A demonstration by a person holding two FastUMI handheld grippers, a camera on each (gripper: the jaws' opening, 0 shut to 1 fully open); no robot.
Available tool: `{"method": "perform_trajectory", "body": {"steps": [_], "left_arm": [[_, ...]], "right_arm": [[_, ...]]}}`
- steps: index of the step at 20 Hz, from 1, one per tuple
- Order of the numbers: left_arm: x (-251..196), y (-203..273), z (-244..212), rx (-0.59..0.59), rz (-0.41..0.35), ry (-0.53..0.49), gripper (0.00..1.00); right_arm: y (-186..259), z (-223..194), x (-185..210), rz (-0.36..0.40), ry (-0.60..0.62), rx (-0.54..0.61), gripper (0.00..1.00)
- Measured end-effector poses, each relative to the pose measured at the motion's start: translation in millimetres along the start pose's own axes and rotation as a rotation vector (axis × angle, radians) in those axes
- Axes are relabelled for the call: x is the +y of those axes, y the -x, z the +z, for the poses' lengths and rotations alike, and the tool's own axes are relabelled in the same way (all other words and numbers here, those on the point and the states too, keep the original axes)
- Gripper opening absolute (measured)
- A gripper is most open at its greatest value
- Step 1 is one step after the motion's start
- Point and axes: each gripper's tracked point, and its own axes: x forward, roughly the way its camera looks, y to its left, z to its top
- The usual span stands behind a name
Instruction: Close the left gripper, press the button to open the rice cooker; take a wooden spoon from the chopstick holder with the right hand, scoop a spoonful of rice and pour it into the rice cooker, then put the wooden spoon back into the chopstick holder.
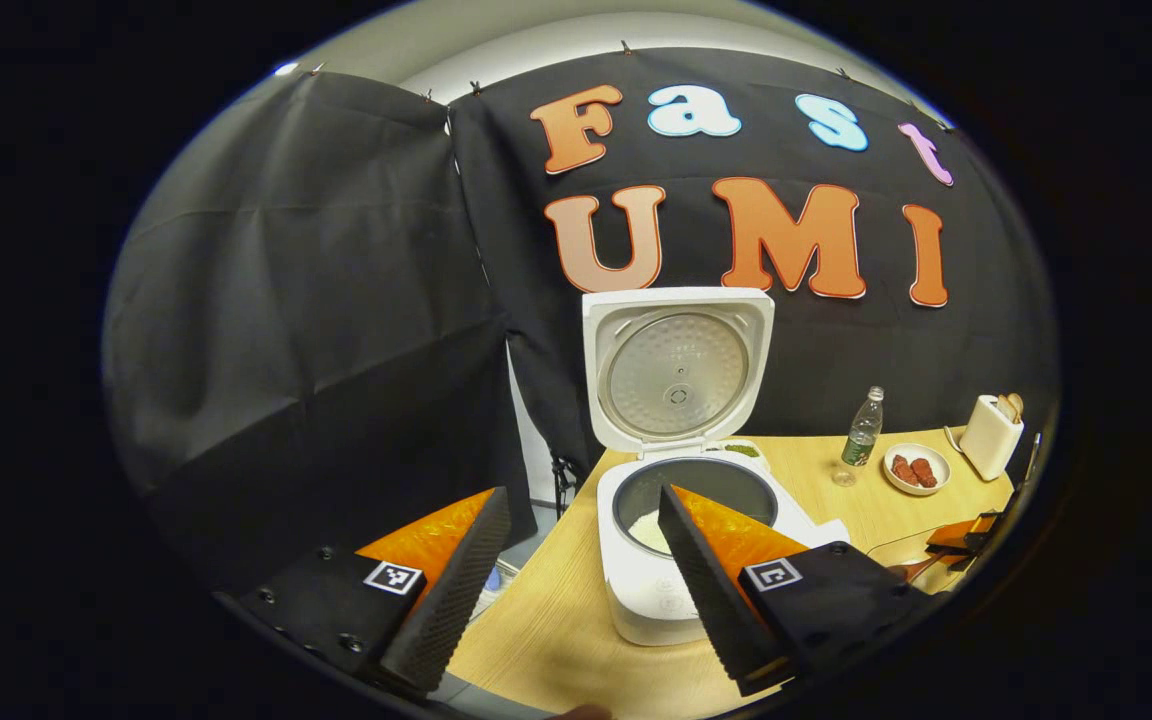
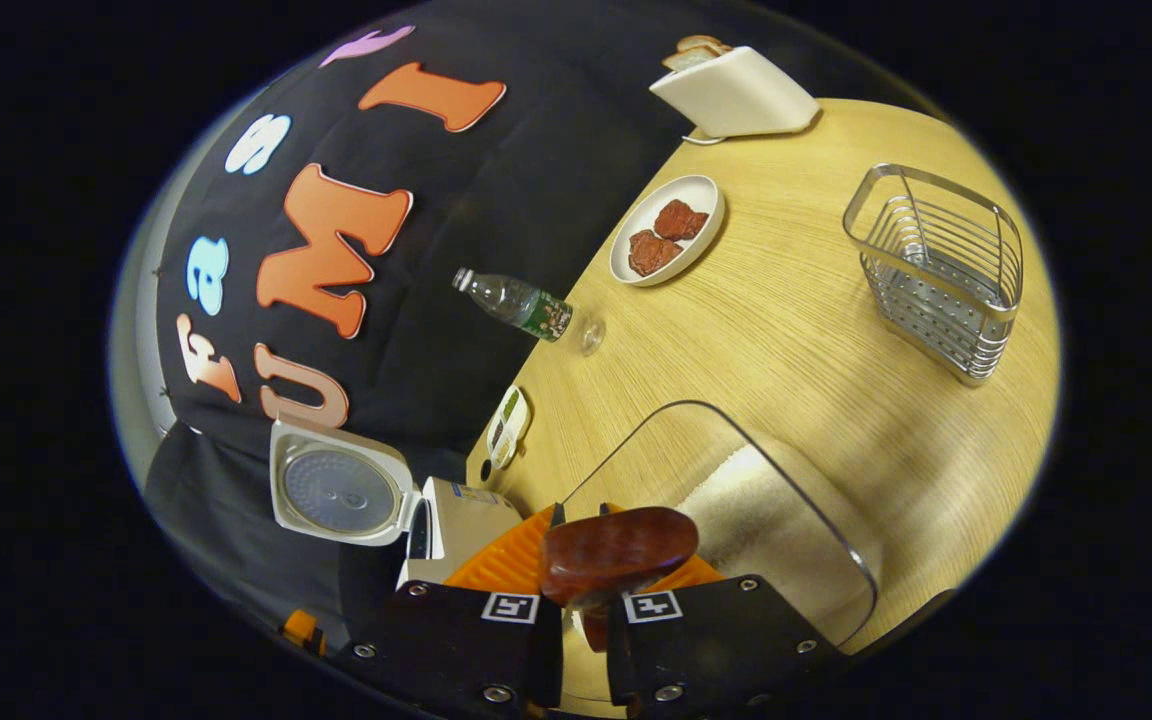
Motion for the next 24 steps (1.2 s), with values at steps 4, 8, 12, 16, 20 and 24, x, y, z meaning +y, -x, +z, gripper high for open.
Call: {"method": "perform_trajectory", "body": {"steps": [4,8,12,16,20,24], "left_arm": [[-12,8,3,-0.005,0.032,0.050,1.00],[-22,22,5,-0.021,0.058,0.057,1.00],[-23,25,3,-0.031,0.072,0.081,1.00],[-14,40,8,-0.074,0.106,0.089,1.00],[-4,65,32,-0.189,0.120,0.094,0.96],[8,90,53,-0.287,0.154,0.058,0.96]], "right_arm": [[21,36,3,0.064,-0.068,-0.004,0.17],[32,65,17,0.129,-0.175,0.004,0.17],[37,83,43,0.195,-0.287,0.017,0.17],[34,80,88,0.276,-0.336,0.077,0.17],[28,68,142,0.362,-0.351,0.145,0.17],[13,50,190,0.404,-0.312,0.205,0.17]]}}
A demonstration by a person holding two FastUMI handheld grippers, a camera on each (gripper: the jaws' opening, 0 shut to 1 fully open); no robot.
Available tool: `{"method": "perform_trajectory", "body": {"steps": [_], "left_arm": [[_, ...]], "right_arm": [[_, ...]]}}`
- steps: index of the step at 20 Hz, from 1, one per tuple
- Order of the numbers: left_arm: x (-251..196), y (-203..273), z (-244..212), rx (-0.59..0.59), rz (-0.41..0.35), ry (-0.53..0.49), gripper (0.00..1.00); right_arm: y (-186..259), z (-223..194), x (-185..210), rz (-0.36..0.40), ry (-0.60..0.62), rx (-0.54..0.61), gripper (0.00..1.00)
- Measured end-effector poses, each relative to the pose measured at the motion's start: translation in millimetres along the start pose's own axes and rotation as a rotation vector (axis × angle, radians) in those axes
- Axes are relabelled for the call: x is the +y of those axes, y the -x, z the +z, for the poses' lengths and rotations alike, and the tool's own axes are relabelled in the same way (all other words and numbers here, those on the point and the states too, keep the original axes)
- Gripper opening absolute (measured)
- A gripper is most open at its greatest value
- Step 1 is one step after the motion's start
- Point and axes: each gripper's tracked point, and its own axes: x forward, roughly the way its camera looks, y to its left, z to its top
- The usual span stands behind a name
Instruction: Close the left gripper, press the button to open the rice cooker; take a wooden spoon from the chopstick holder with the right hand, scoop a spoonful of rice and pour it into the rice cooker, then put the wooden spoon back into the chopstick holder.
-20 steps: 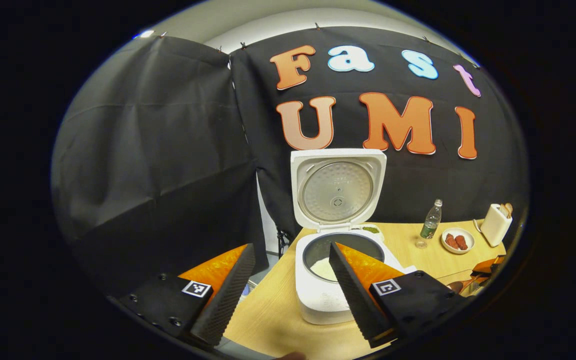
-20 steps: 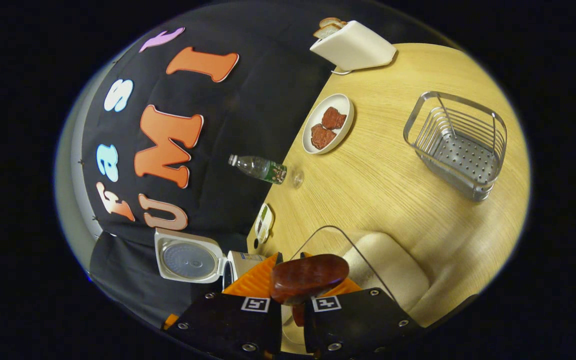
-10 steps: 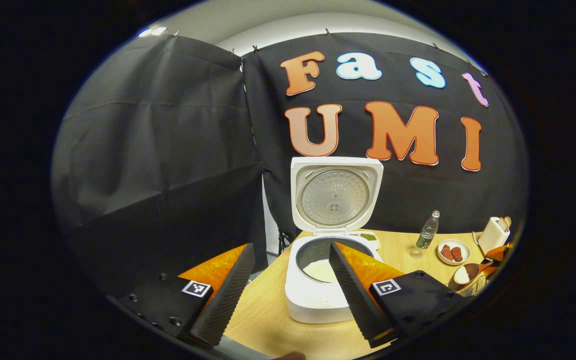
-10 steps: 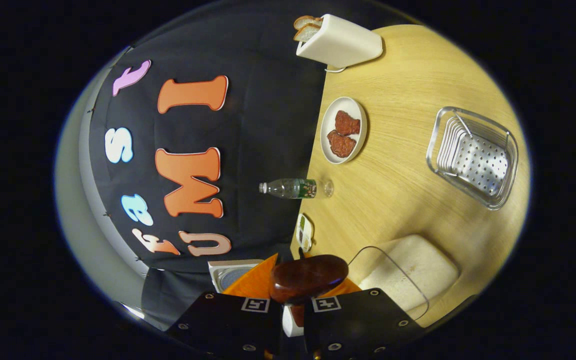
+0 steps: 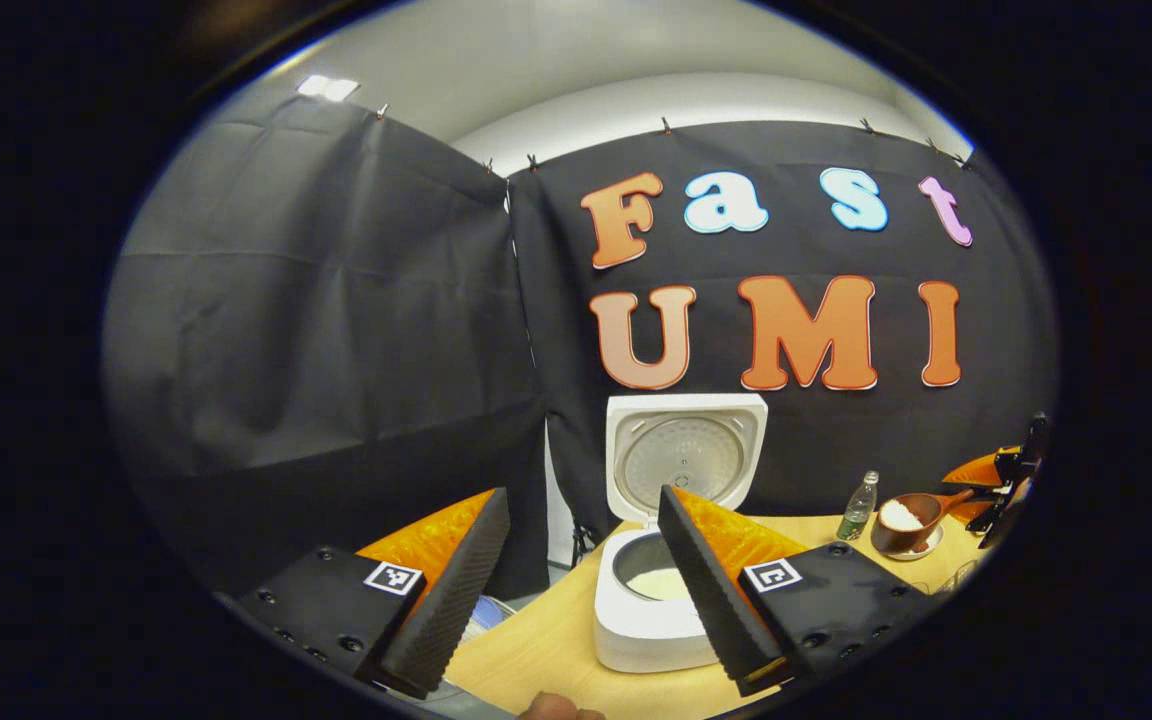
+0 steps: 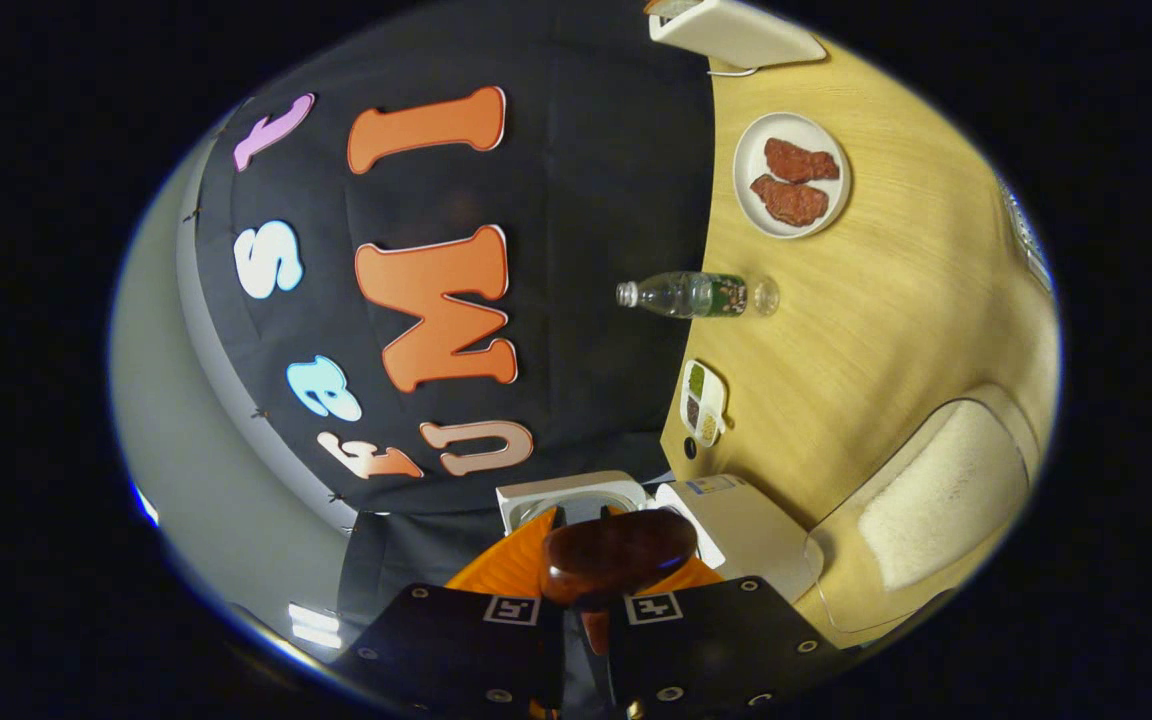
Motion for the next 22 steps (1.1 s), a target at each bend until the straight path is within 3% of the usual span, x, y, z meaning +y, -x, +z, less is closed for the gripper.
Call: {"method": "perform_trajectory", "body": {"steps": [1,2,7,15,22], "left_arm": [[3,2,5,-0.016,0.006,-0.009,1.00],[6,5,7,-0.029,0.010,-0.006,0.96],[27,14,-4,-0.012,0.033,0.025,1.00],[84,12,-30,0.047,0.139,0.032,0.96],[105,3,-44,0.094,0.166,-0.006,0.96]], "right_arm": [[-10,-5,6,0.004,0.009,0.015,0.17],[-19,-11,12,0.009,0.019,0.027,0.16],[-65,-36,34,0.023,0.048,0.074,0.17],[-141,-87,34,0.010,0.058,0.152,0.17],[-193,-103,8,-0.086,0.265,0.142,0.17]]}}
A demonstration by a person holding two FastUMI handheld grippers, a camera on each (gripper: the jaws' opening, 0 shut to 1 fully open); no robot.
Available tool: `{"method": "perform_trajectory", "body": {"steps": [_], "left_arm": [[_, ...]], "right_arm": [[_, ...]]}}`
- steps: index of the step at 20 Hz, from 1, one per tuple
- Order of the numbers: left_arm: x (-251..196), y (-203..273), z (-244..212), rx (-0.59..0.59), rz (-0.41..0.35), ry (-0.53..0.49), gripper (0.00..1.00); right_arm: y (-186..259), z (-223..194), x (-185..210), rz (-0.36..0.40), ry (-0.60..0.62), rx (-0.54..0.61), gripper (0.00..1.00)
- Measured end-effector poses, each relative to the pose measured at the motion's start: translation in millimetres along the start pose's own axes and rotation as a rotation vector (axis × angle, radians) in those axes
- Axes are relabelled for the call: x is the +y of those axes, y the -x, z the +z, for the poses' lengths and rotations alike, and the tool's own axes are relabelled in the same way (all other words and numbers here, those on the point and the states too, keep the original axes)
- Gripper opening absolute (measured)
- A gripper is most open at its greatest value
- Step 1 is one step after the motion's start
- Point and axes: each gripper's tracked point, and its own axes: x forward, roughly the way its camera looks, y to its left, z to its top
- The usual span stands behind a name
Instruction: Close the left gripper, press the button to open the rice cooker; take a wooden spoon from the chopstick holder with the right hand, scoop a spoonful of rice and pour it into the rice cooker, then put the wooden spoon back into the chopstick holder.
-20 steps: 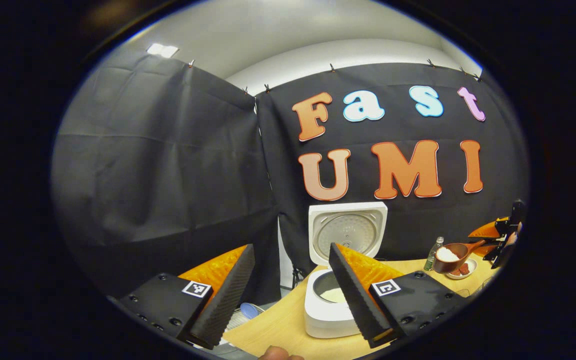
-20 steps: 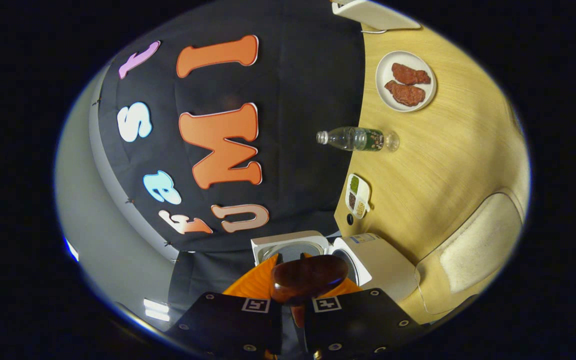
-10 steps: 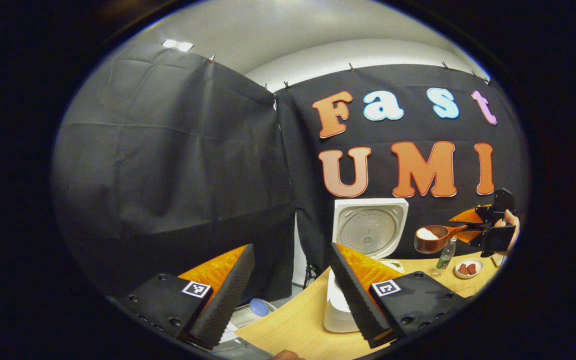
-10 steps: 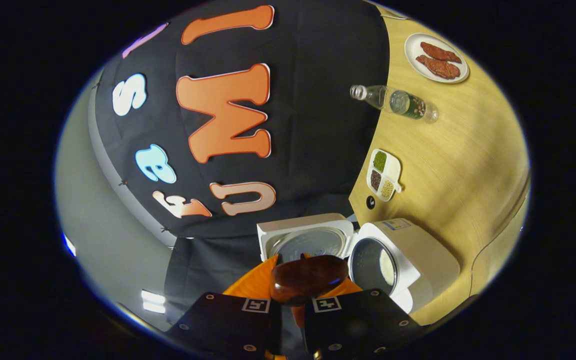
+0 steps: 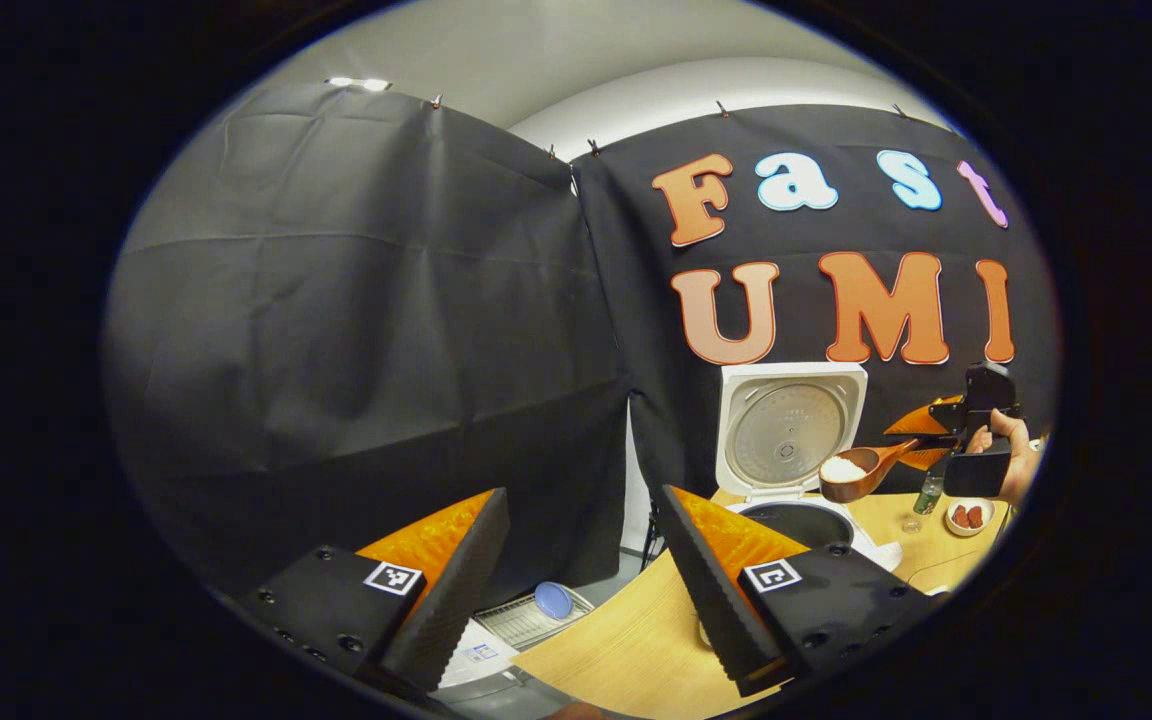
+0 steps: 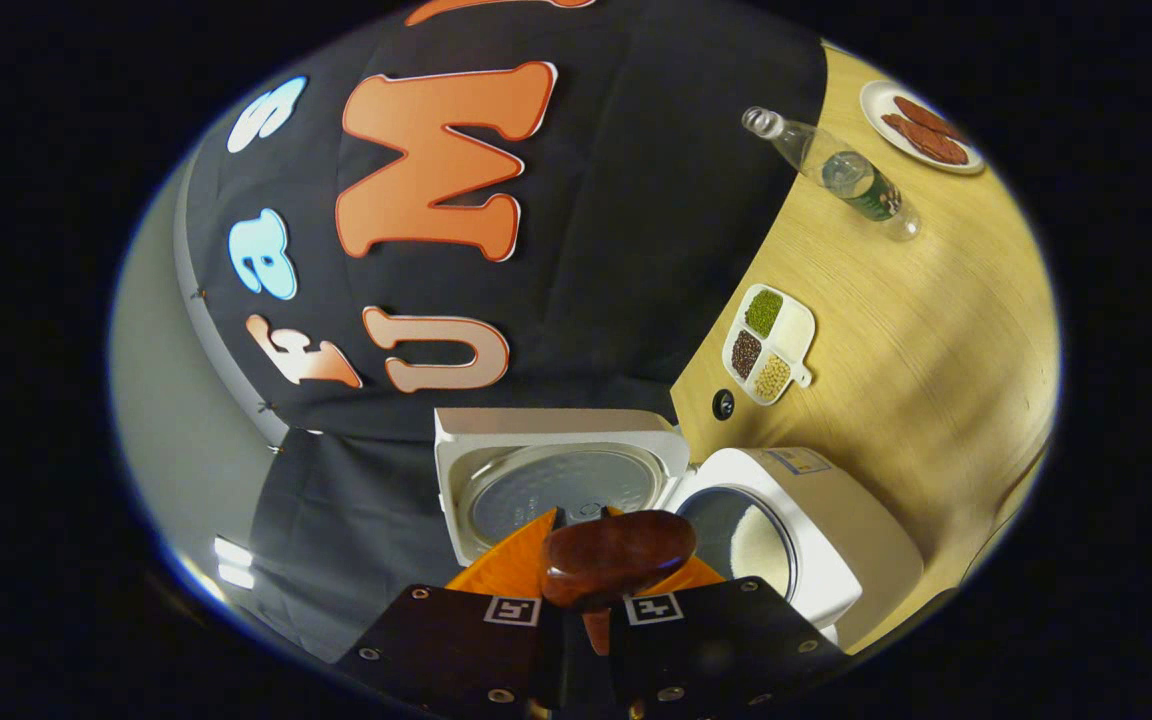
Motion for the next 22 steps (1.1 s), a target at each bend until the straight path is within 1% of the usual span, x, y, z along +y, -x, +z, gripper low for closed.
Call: {"method": "perform_trajectory", "body": {"steps": [3,4,8,11,12,13,14,15,16,18,22], "left_arm": [[3,-4,-4,0.013,0.009,-0.007,0.96],[4,-3,-6,0.015,0.010,-0.008,1.00],[-2,-1,-9,0.028,0.012,-0.009,1.00],[-3,1,-8,0.033,0.016,-0.013,1.00],[-2,2,-9,0.034,0.021,-0.011,0.96],[-1,4,-10,0.036,0.026,-0.008,0.96],[1,4,-11,0.041,0.031,-0.004,1.00],[2,5,-13,0.046,0.035,-0.001,1.00],[5,5,-15,0.052,0.040,0.001,0.96],[7,6,-16,0.060,0.045,0.002,1.00],[5,6,-19,0.066,0.040,0.002,1.00]], "right_arm": [[-10,2,-1,-0.036,0.122,-0.022,0.17],[-13,1,0,-0.048,0.170,-0.029,0.17],[-25,-2,11,-0.086,0.383,-0.051,0.17],[-34,-6,16,-0.118,0.518,-0.054,0.17],[-35,-9,18,-0.124,0.557,-0.051,0.17],[-37,-11,19,-0.128,0.592,-0.051,0.17],[-40,-14,20,-0.132,0.626,-0.049,0.17],[-42,-17,22,-0.132,0.659,-0.042,0.17],[-43,-21,25,-0.130,0.686,-0.035,0.17],[-44,-28,32,-0.117,0.736,-0.018,0.17],[-45,-41,43,-0.096,0.828,0.000,0.17]]}}
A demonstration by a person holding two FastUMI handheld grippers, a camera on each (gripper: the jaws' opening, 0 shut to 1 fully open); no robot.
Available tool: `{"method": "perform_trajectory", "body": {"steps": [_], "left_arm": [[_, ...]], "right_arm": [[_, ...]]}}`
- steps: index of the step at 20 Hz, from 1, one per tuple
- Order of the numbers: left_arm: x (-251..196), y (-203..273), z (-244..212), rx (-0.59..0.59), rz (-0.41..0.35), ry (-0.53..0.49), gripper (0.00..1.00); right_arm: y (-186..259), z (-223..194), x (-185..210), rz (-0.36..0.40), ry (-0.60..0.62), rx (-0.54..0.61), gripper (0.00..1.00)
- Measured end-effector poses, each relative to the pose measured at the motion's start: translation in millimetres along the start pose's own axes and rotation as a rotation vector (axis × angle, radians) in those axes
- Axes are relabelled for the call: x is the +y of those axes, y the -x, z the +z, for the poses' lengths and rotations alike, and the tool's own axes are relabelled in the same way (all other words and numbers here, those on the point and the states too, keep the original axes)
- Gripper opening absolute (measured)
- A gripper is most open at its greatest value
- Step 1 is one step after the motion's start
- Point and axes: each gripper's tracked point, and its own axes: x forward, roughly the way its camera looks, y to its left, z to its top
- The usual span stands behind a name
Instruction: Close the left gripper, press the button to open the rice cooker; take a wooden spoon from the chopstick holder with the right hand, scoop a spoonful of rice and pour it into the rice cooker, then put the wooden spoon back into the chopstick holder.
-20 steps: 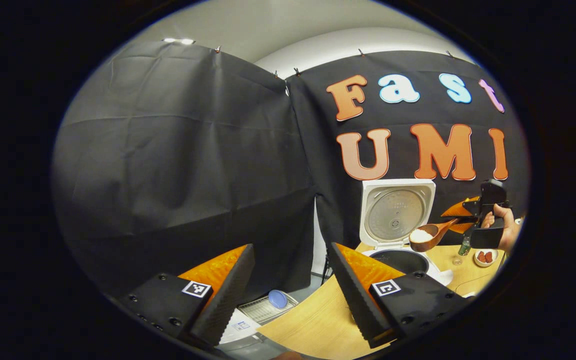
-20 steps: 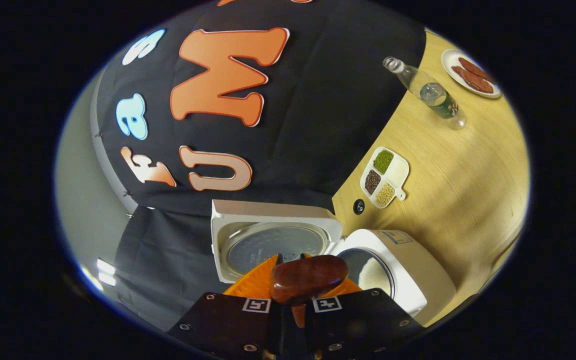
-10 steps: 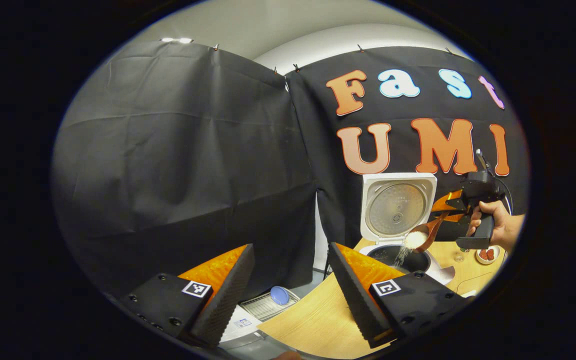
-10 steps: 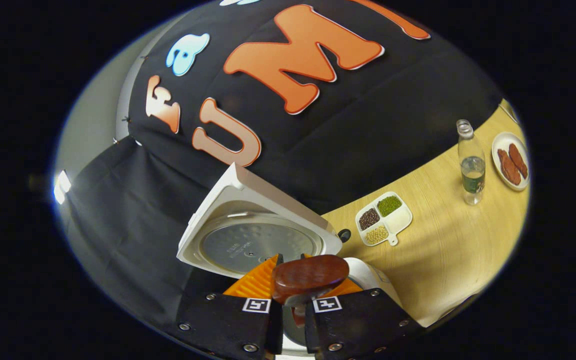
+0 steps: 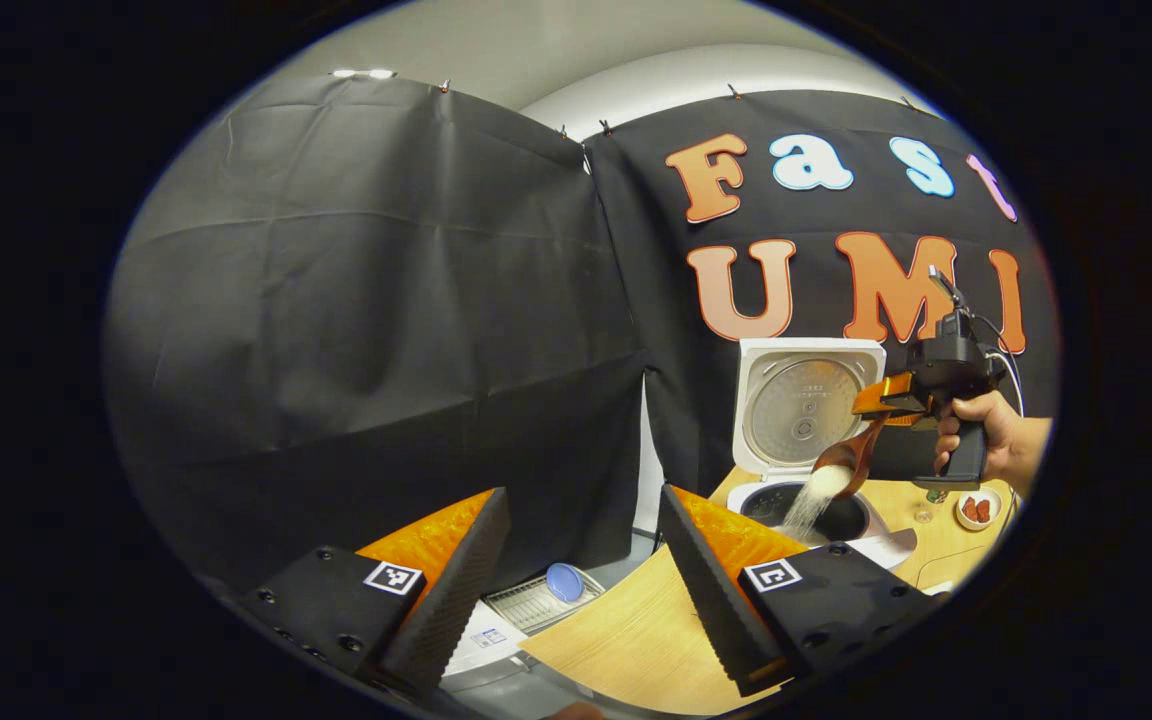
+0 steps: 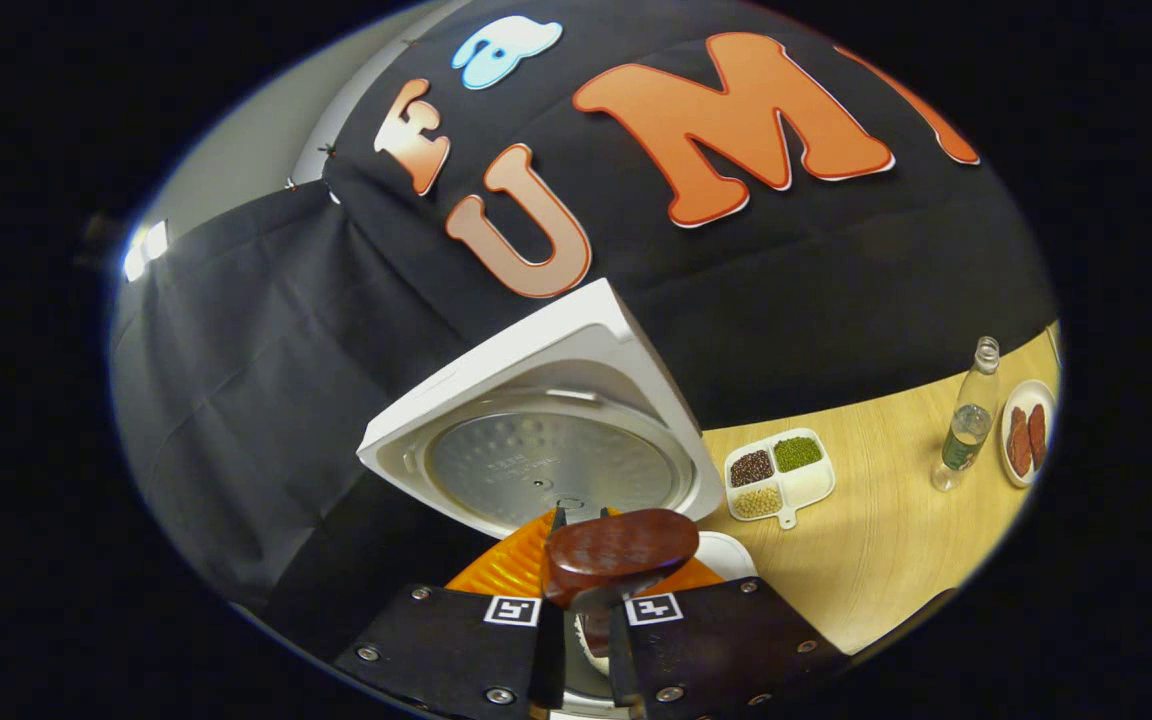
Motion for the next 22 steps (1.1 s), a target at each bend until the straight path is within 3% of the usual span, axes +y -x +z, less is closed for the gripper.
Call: {"method": "perform_trajectory", "body": {"steps": [10,17,22], "left_arm": [[-3,-1,-6,0.019,-0.018,0.002,1.00],[0,-1,-12,0.030,-0.009,0.003,1.00],[-8,-1,-12,0.030,-0.015,-0.069,1.00]], "right_arm": [[3,6,33,0.061,0.202,-0.007,0.17],[4,11,54,0.088,0.431,-0.049,0.17],[5,9,64,0.095,0.584,-0.074,0.16]]}}
